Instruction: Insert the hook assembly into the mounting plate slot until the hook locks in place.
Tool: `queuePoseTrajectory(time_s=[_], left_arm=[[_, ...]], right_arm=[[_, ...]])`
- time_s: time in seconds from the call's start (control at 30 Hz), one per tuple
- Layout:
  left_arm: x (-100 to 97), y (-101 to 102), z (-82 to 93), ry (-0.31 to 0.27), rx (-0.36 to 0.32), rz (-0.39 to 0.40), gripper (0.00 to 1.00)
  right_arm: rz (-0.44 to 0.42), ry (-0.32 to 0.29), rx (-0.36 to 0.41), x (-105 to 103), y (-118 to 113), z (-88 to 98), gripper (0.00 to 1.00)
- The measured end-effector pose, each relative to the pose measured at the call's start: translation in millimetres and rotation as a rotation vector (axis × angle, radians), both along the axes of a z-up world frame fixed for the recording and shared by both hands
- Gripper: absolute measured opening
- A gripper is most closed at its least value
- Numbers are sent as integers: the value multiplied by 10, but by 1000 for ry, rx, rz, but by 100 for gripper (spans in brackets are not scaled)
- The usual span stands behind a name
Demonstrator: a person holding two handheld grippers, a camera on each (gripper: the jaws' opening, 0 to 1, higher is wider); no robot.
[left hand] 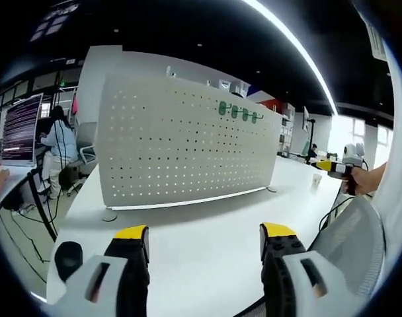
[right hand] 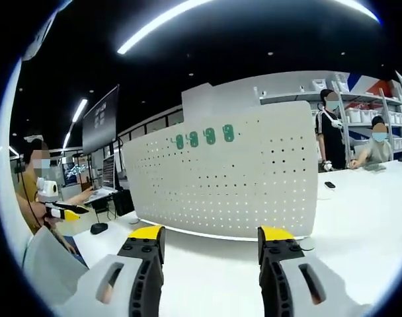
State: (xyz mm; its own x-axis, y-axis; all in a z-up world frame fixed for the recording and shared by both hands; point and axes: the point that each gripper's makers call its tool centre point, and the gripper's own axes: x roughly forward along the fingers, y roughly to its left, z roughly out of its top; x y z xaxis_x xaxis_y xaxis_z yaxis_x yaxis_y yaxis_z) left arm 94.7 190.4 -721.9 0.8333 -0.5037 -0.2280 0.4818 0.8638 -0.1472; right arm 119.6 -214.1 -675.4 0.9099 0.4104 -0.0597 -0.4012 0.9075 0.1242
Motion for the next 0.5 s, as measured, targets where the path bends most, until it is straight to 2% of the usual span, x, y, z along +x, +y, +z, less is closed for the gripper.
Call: queuePoseTrajectory(time_s=[0.5], left_arm=[[3,-46,68,-18,-3,-1,71]], right_arm=[[5,2,4,-15,-2,-21,56]])
